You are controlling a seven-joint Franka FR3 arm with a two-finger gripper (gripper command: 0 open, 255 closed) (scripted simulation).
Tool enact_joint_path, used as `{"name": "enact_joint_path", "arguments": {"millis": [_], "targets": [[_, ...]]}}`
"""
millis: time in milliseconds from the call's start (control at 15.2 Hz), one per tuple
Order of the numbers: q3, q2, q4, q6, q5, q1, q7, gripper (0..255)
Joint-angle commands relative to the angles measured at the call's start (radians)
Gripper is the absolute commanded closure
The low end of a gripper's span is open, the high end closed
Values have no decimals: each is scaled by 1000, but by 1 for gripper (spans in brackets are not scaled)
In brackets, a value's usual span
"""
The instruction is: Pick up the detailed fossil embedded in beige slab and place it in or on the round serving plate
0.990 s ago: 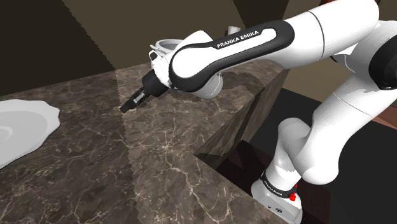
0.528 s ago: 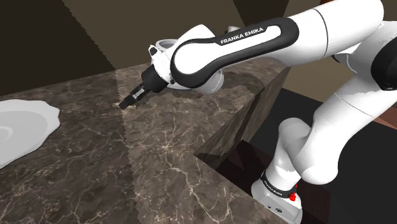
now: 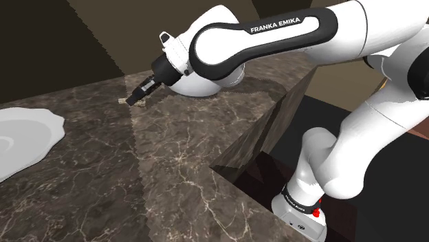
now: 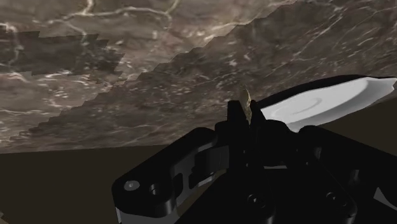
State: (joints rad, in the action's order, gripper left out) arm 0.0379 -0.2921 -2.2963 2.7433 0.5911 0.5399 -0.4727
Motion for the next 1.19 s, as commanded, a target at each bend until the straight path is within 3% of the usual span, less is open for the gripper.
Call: {"name": "enact_joint_path", "arguments": {"millis": [0, 330, 594, 1122], "targets": [[6, -8, 15, -23, -21, -10, 22, 255], [15, -23, 61, -81, -64, -32, 69, 255], [78, 104, 178, -46, -124, -36, 164, 255], [157, 375, 466, -29, -356, -17, 419, 255]]}}
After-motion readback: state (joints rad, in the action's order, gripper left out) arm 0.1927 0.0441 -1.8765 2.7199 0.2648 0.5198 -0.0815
